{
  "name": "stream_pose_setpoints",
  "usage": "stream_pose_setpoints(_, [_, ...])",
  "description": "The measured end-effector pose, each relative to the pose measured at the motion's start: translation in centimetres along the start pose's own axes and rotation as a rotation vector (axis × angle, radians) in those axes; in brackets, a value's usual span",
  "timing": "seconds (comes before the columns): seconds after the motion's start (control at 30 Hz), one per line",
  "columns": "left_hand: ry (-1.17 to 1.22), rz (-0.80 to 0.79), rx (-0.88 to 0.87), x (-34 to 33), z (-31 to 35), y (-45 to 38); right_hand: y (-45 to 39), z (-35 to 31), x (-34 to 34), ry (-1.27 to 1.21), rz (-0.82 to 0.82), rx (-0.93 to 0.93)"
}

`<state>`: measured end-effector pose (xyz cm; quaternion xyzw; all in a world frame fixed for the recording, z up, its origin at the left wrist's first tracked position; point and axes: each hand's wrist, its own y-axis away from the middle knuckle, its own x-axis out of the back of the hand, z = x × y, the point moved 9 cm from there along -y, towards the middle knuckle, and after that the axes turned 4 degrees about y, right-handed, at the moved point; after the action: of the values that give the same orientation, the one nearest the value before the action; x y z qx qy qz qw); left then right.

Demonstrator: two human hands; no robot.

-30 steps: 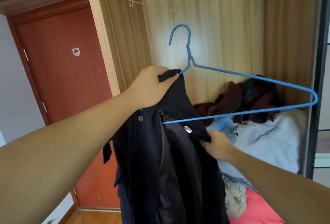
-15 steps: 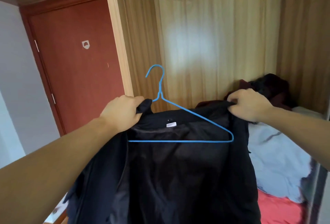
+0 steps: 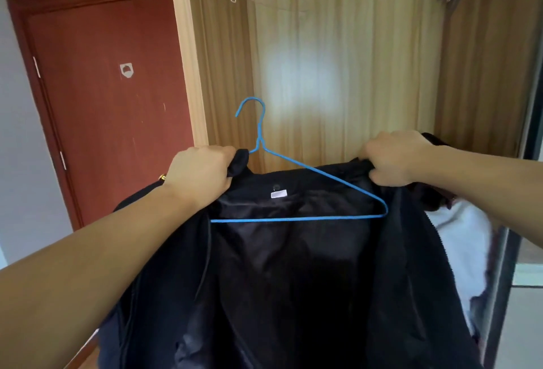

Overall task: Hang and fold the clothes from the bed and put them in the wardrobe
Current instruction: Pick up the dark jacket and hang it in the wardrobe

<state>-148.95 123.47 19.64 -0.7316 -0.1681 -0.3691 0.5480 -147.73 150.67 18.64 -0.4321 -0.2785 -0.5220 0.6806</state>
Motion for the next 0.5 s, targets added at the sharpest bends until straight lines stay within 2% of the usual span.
stream_pose_setpoints(0.1, [-0.076,-0.054,-0.058,-0.4,1.6,0.0,0.2,-0.1,0.3,-0.137,-0.082,-0.065])
stream_pose_setpoints(0.2, [-0.054,-0.052,-0.111,-0.4,3.5,0.0,0.5,-1.0,0.6,-0.224,-0.092,-0.106])
stream_pose_setpoints(0.37, [0.223,0.042,-0.098,0.8,6.8,-0.1,0.4,-1.8,1.1,-0.341,-0.085,-0.159])
stream_pose_setpoints(0.5, [0.456,-0.007,-0.035,-0.2,8.7,-0.2,0.3,-3.3,1.6,-0.616,-0.131,-0.175])
